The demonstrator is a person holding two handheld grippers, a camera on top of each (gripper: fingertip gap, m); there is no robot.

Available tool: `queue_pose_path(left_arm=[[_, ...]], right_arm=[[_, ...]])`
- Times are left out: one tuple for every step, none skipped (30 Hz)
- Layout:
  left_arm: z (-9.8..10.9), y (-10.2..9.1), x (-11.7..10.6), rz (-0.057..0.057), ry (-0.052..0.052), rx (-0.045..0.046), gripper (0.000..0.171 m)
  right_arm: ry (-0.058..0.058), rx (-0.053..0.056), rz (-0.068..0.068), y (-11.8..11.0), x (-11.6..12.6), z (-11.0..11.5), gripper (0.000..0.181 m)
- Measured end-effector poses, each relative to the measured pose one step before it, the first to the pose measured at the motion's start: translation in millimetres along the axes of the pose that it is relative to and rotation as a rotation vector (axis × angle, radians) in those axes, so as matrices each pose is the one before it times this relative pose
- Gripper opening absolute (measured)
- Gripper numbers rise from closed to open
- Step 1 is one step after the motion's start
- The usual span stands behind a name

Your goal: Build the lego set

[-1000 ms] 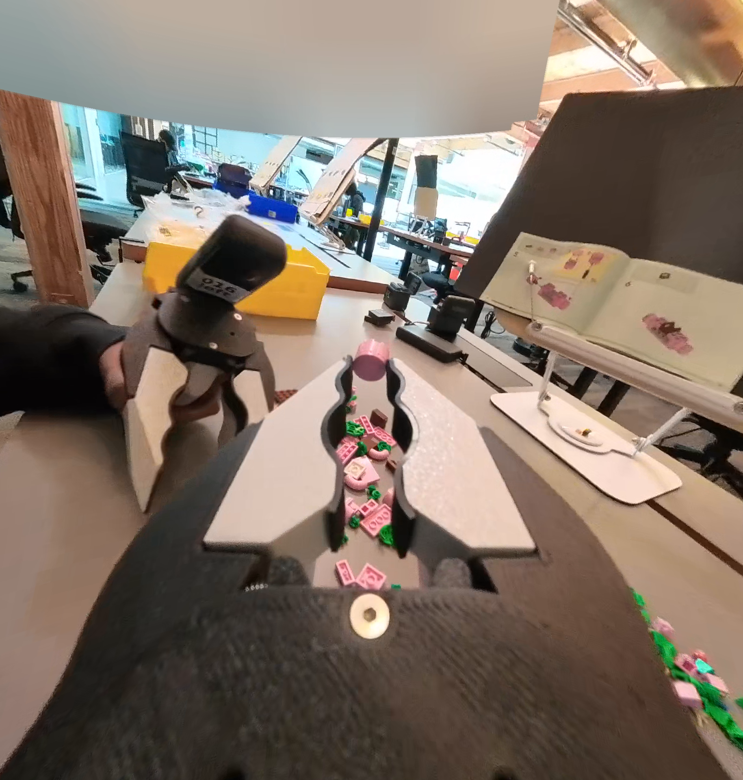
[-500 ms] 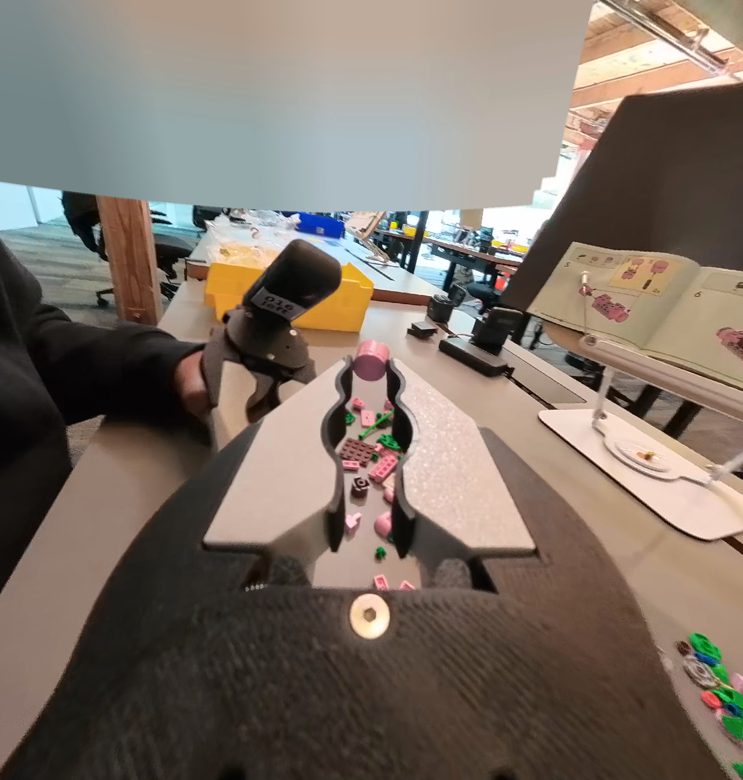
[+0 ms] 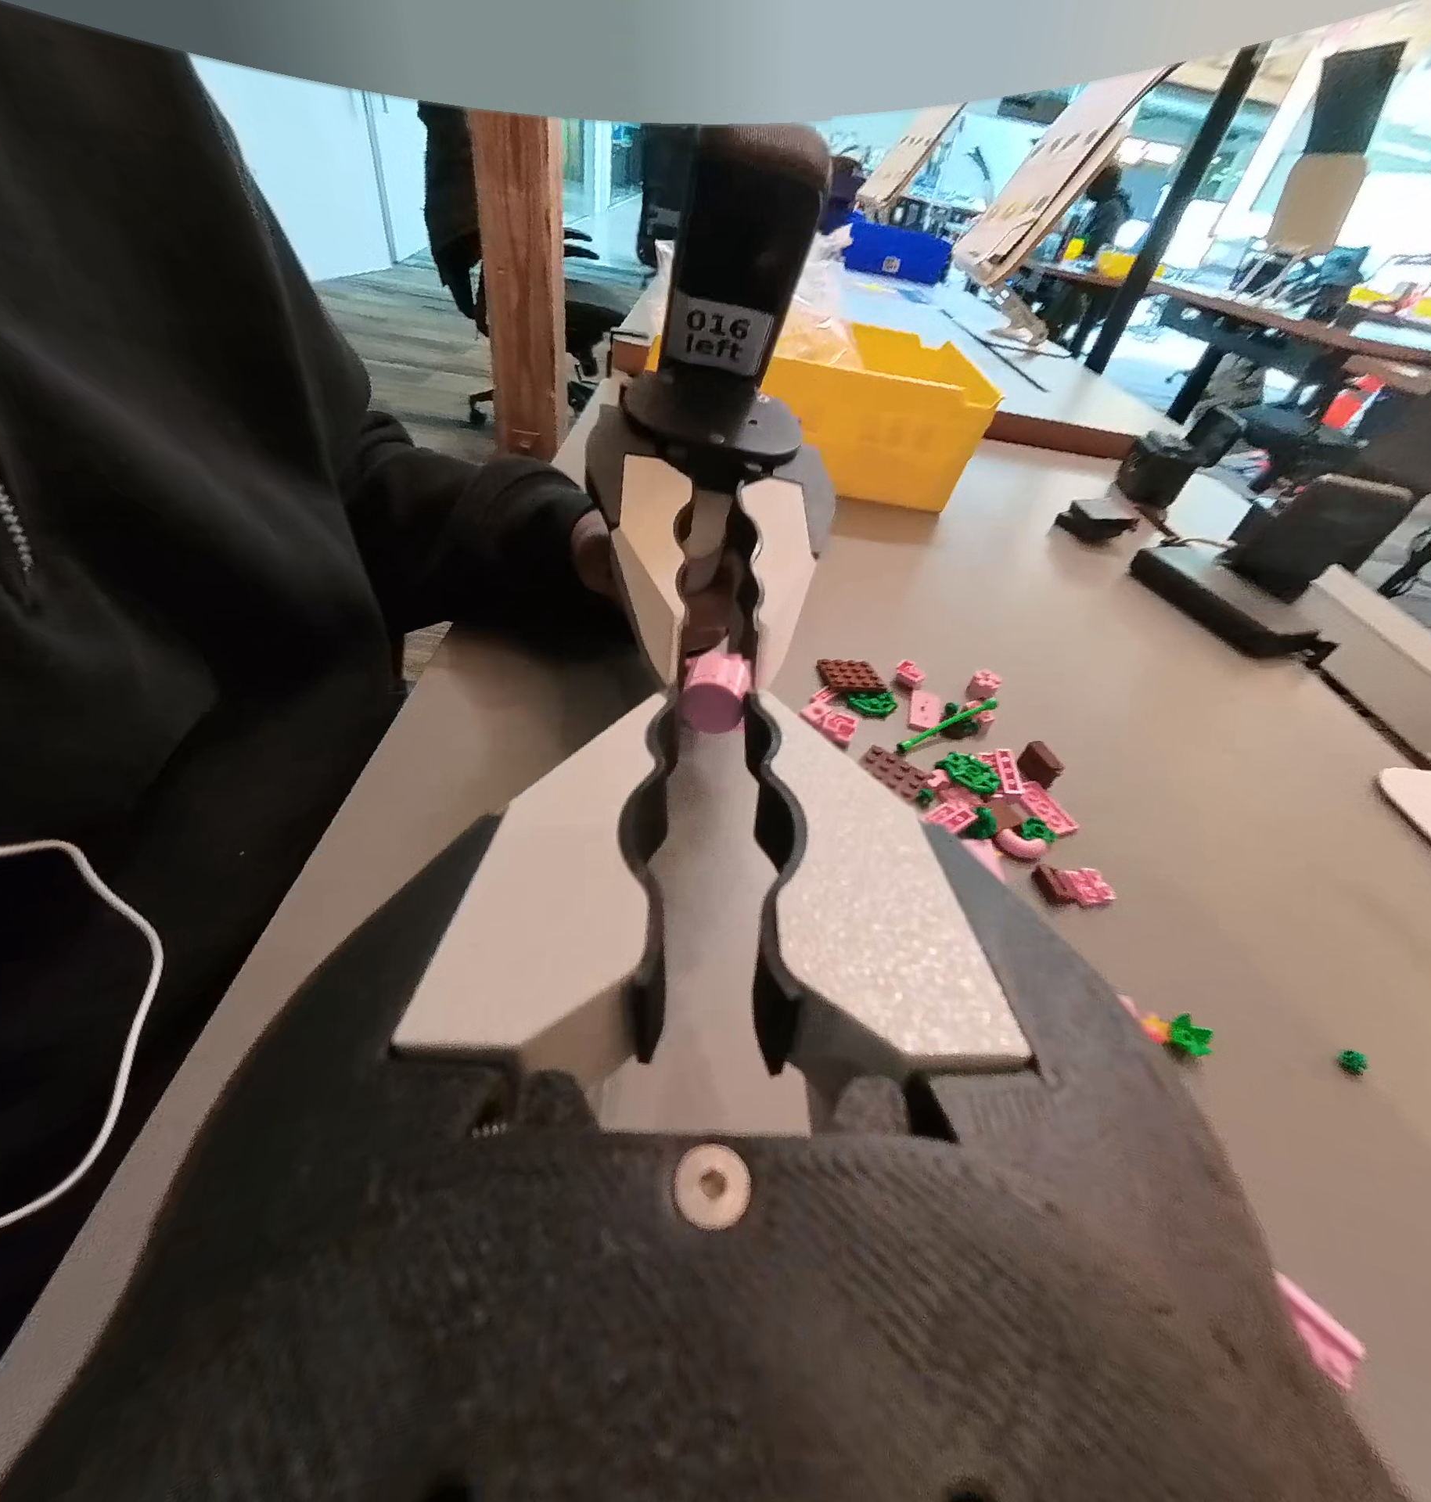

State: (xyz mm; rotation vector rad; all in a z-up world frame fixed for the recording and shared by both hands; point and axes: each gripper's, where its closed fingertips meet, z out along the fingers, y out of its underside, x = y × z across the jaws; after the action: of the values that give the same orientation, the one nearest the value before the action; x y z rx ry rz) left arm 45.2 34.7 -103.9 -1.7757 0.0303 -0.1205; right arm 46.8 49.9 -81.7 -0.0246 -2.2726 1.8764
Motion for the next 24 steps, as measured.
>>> queue_pose_path(left_arm=[[-0.28,-1.41,0.92,0.0092,-0.0010,0.00690,0.017],[-0.25,-1.57,1.08,0.0064,0.0009,0.00776,0.017],[-0.16,-1.40,0.99,0.0040,0.0020,0.00763,0.017],[0.03,-1.12,0.99,0.0023,0.0022,0.00587,0.017],[-0.02,-0.59,1.08,0.0020,0.0034,0.00336,0.017],[0.01,-0.75,1.15,0.0029,0.0030,0.00377,0.017],[-0.12,-0.82,1.17,0.0041,0.0029,0.00448,0.017],[-0.27,-0.90,1.10,0.0034,0.0026,0.00528,0.017],[-0.20,-0.67,1.08,-0.0005,0.0042,0.00397,0.017],[-0.17,-0.49,1.01,-0.0020,0.0052,0.00325,0.017],[-0.32,-0.78,0.89,-0.0006,0.0041,0.00412,0.017],[-0.33,-0.89,0.84,0.0009,0.0030,0.00503,0.017],[-0.18,-0.57,0.71,-0.0002,0.0031,0.00308,0.017],[-0.02,-0.21,0.93,-0.0010,0.0046,0.00092,0.017],[0.10,0.04,0.62,-0.0007,0.0027,-0.00038,0.017],[0.18,0.67,0.21,0.0000,0.0006,-0.00378,0.017],[0.33,1.43,-0.32,-0.0012,-0.0012,-0.00834,0.017],[0.57,2.13,-0.51,-0.0031,-0.0009,-0.01195,0.017],[0.55,2.23,-0.50,-0.0034,0.0005,-0.01212,0.017],[0.70,2.11,0.07,-0.0051,0.0039,-0.01155,0.017],[0.98,3.07,-0.50,-0.0061,0.0015,-0.01744,0.017],[1.31,3.40,-1.04,-0.0039,-0.0028,-0.01842,0.017],[1.54,3.45,-0.23,-0.0020,0.0006,-0.02022,0.017],[1.73,3.42,-0.12,0.0025,-0.0012,-0.02045,0.017]], right_arm=[[-0.0134,-0.0004,0.0092,1.40,-1.29,0.20,0.014],[-0.0134,0.0117,0.0142,-0.55,-1.12,-0.10,0.014],[-0.0216,0.0237,0.0214,-2.44,-1.89,-0.40,0.014],[-0.0278,0.0335,0.0265,-4.04,-2.50,-0.93,0.014],[-0.0261,0.0355,0.0268,-4.16,-2.04,-1.14,0.014],[-0.0234,0.0313,0.0239,-3.41,-1.68,-1.10,0.014],[-0.0233,0.0259,0.0212,-2.43,-1.54,-1.23,0.014],[-0.0213,0.0242,0.0199,-2.24,-1.32,-1.04,0.014],[-0.0166,0.0232,0.0185,-2.01,-0.58,-1.08,0.014],[-0.0132,0.0187,0.0159,-1.57,-0.14,-0.94,0.014],[-0.0103,0.0146,0.0120,-1.01,0.04,-0.85,0.014],[-0.0057,0.0111,0.0092,-0.59,0.39,-0.69,0.014],[-0.0014,0.0040,0.0075,0.44,1.06,-0.30,0.014],[0.0049,-0.0073,0.0051,1.91,1.77,0.04,0.014],[0.0101,-0.0217,0.0001,3.98,2.22,0.64,0.014],[0.0106,-0.0307,-0.0058,5.23,1.75,1.34,0.014],[0.0077,-0.0316,-0.0090,5.02,0.73,1.75,0.014],[0.0051,-0.0307,-0.0094,4.48,0.14,1.93,0.014],[0.0060,-0.0314,-0.0104,4.26,0.10,1.67,0.014],[0.0111,-0.0320,-0.0133,4.25,0.78,1.20,0.014],[0.0117,-0.0264,-0.0140,3.37,0.76,0.59,0.014],[0.0121,-0.0202,-0.0119,2.54,0.94,0.12,0.014],[0.0098,-0.0203,-0.0108,2.61,0.73,0.01,0.014],[0.0059,-0.0256,-0.0098,3.66,0.20,0.39,0.014]])
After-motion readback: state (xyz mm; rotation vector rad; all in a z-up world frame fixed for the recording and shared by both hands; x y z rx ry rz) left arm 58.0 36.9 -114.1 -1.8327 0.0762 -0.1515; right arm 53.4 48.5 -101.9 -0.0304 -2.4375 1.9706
